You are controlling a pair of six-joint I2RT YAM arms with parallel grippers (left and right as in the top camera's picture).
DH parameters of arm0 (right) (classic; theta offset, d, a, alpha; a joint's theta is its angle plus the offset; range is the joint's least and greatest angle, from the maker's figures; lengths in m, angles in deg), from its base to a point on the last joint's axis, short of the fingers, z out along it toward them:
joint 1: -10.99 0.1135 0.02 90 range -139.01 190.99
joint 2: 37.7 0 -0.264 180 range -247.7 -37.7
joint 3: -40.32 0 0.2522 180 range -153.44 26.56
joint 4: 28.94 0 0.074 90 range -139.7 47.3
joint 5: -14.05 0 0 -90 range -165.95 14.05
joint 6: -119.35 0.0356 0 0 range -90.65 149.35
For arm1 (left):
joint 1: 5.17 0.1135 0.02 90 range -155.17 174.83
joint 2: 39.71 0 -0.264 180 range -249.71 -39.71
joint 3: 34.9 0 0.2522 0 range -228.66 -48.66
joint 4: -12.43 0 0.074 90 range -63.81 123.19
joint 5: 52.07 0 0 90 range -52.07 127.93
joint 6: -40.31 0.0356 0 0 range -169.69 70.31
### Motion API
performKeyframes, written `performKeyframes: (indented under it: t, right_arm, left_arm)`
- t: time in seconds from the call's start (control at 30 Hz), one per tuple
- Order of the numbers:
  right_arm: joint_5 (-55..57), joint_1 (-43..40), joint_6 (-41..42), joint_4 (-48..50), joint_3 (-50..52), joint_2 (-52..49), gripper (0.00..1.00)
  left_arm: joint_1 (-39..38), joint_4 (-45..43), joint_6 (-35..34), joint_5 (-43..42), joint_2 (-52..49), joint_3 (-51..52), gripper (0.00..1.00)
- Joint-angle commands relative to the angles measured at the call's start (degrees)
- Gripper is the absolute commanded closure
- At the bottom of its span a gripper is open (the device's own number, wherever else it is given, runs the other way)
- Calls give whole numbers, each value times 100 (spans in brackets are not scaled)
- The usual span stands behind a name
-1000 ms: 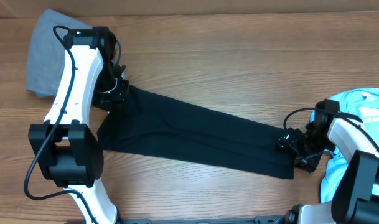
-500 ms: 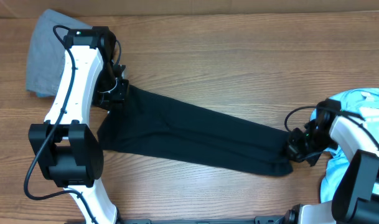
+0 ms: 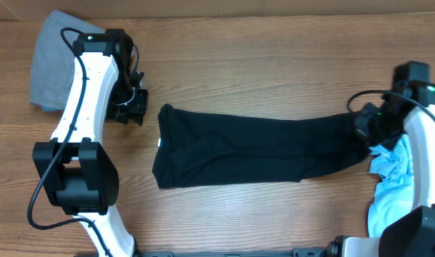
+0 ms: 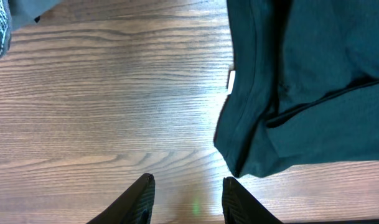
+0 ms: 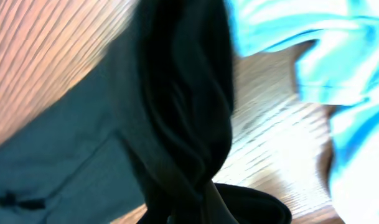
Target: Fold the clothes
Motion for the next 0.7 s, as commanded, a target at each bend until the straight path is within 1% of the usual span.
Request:
performKeyframes:
  t: [0.0, 0.17, 0.3, 0.47, 0.67]
  right_arm:
    - [-175, 793, 286, 149, 44, 59, 96]
    - [-92, 1899, 859, 623, 326, 15, 96]
    - [-87, 2566, 1119, 1054, 732, -90, 96]
    - [-162, 3228, 1143, 1895, 1102, -136, 96]
    - [-225, 3838, 1790, 2317, 1134, -136, 95]
  left_arm:
    - [35, -13, -37, 4, 103, 24, 62]
    - [35, -13, -35, -15, 103, 24, 62]
    - [35, -4, -33, -52, 103, 24, 62]
    - [35, -26, -35, -52, 103, 24, 61]
    - [35, -24, -33, -92, 103, 24, 61]
